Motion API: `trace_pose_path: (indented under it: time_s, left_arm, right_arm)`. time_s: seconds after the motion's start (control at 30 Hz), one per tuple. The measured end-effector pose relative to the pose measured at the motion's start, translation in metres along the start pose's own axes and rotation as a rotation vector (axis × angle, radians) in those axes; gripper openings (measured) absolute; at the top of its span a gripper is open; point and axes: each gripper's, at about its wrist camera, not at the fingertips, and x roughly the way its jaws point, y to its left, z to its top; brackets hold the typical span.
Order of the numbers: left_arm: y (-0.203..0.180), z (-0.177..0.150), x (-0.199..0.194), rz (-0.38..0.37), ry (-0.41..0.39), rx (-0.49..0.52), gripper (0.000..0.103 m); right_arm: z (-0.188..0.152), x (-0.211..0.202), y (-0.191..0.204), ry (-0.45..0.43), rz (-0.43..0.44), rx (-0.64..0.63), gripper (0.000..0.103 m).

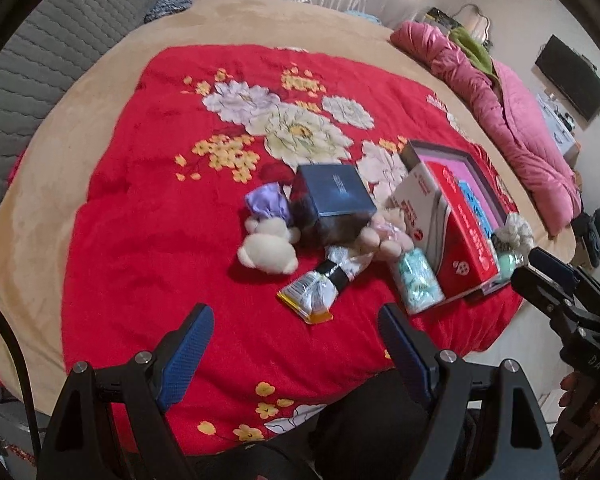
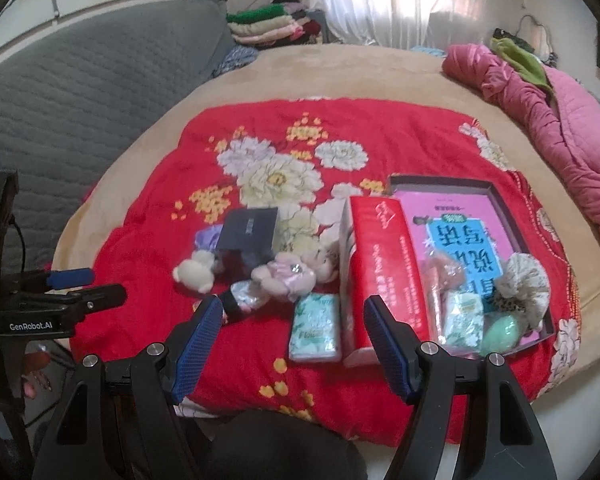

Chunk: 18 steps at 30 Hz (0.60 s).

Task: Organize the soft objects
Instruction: 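Grasp the yellow-white snack bag with the left tool while the right tool grasps the 'Flower' tissue pack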

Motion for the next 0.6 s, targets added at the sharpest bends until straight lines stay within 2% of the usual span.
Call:
trace_pose_path:
  time_s: [0.3,0.5,0.6]
  left_arm:
    - [-0.008,-0.007,0.03,-0.005,0.06,0.039,0.084]
    - [-0.006,-0.005,0.054,-0.012,0.109,0.053,0.084]
    - [-0.005,-0.003,0.067,-0.027,0.131,0.062,0.084]
  right_arm:
    - [-0.018,0.034,0.013,0.08,-0.021,-0.061,0.074]
    - [-0.033,0.067,0.031,0.149,-0.097,-0.128,0.074]
    - [-0.039,0.082,0.036,0.154,-0.145,-0.151,0.074]
